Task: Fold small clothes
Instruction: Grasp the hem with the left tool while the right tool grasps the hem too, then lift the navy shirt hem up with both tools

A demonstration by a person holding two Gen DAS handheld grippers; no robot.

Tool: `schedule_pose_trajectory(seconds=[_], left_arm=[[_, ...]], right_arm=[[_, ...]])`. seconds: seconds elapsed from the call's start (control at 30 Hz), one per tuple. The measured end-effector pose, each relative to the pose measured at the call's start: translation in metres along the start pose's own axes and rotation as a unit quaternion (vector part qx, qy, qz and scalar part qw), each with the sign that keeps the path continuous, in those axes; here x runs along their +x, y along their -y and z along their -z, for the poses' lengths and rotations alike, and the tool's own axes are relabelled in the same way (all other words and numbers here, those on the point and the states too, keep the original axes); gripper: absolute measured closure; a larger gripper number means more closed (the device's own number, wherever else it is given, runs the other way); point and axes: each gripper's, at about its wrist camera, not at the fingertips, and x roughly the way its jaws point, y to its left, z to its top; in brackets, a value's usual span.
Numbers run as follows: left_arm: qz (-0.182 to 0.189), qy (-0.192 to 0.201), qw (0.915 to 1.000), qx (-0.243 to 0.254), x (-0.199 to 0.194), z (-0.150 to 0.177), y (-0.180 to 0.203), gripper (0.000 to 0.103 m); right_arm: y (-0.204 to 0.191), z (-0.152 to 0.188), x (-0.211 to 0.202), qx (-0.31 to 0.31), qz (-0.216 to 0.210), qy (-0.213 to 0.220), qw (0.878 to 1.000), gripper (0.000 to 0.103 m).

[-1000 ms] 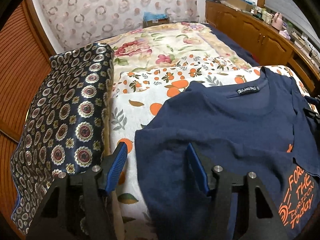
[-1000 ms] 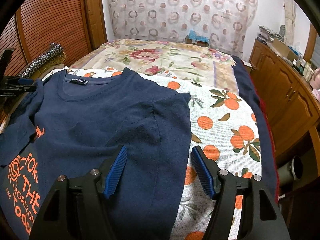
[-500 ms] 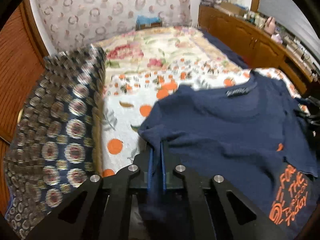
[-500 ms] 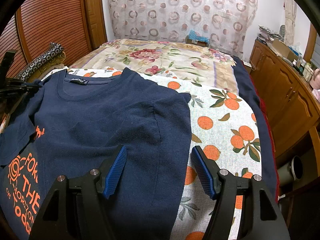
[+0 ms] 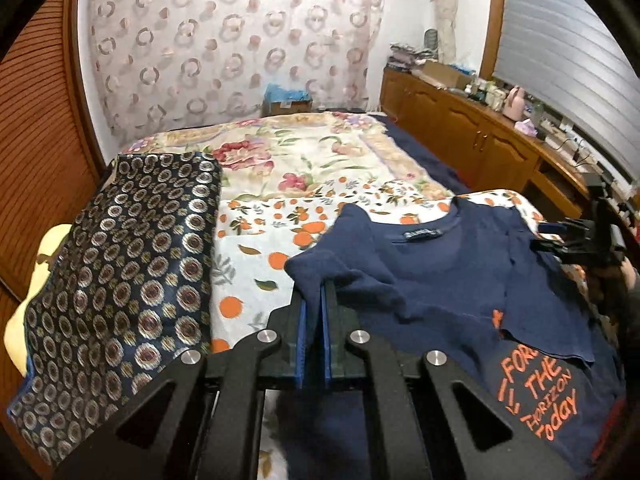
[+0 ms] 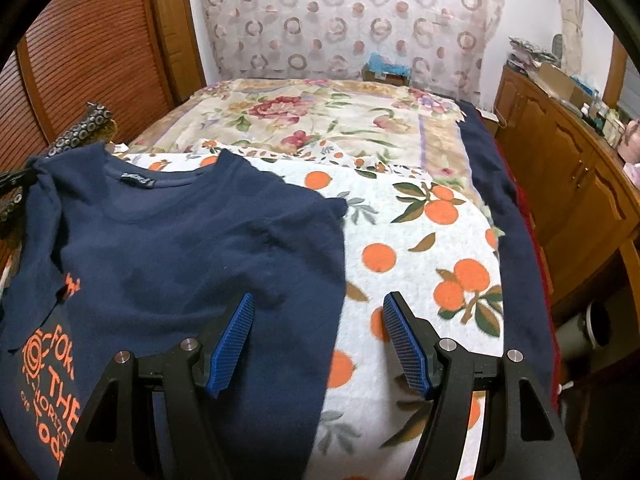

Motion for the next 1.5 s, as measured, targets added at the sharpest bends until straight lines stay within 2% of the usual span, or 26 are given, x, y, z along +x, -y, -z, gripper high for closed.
schedule_pose_trajectory(seconds=[0.17,0.23,0.3,0.33,0.4,0.53,0.73,0.87,1.07,1.27,1.37,1.5], left_arm=[[0.015,0.011,0.9998,0.007,-0.014,0.014,0.013,0.096],[0.021,0.016,0.9996,0.007,-0.021,0.018,0.017,0.096],[0.027,0.024,0.9993,0.008,-0.032,0.027,0.022,0.096],[0.029,0.028,0.9992,0.008,-0.037,0.030,0.023,0.096],[0.036,0.036,0.9987,0.009,-0.050,0.039,0.026,0.096],[0.034,0.062,0.9975,0.010,-0.078,0.056,0.031,0.096],[0.035,0.098,0.9946,-0.006,-0.128,0.090,0.029,0.096],[0.037,0.109,0.9932,-0.015,-0.156,0.114,0.029,0.096],[0.045,0.110,0.9925,-0.029,-0.187,0.151,0.028,0.096],[0.028,0.079,0.9960,-0.033,-0.183,0.175,0.028,0.096],[0.014,0.051,0.9978,-0.039,-0.164,0.186,0.025,0.096],[0.011,0.034,0.9985,-0.041,-0.150,0.200,0.025,0.096]], right_arm=[[-0.009,-0.015,0.014,-0.014,0.004,-0.005,1.000,0.043],[-0.013,-0.019,0.016,-0.014,-0.007,-0.001,1.000,0.057],[-0.025,-0.019,0.015,-0.032,-0.007,-0.007,0.999,0.088],[-0.033,-0.017,0.013,-0.053,0.004,-0.007,0.999,0.092],[-0.050,-0.009,0.007,-0.085,0.034,-0.004,0.996,0.094],[-0.063,0.008,-0.034,-0.081,0.044,0.043,0.995,0.095],[-0.067,0.057,-0.117,-0.043,0.028,0.117,0.992,0.095],[-0.076,0.098,-0.163,-0.035,0.012,0.142,0.989,0.095],[-0.090,0.158,-0.208,-0.037,-0.012,0.140,0.989,0.095],[-0.092,0.196,-0.244,-0.035,-0.023,0.120,0.992,0.095],[-0.089,0.202,-0.237,-0.034,-0.028,0.095,0.995,0.095],[-0.092,0.205,-0.218,-0.033,-0.023,0.066,0.997,0.095]])
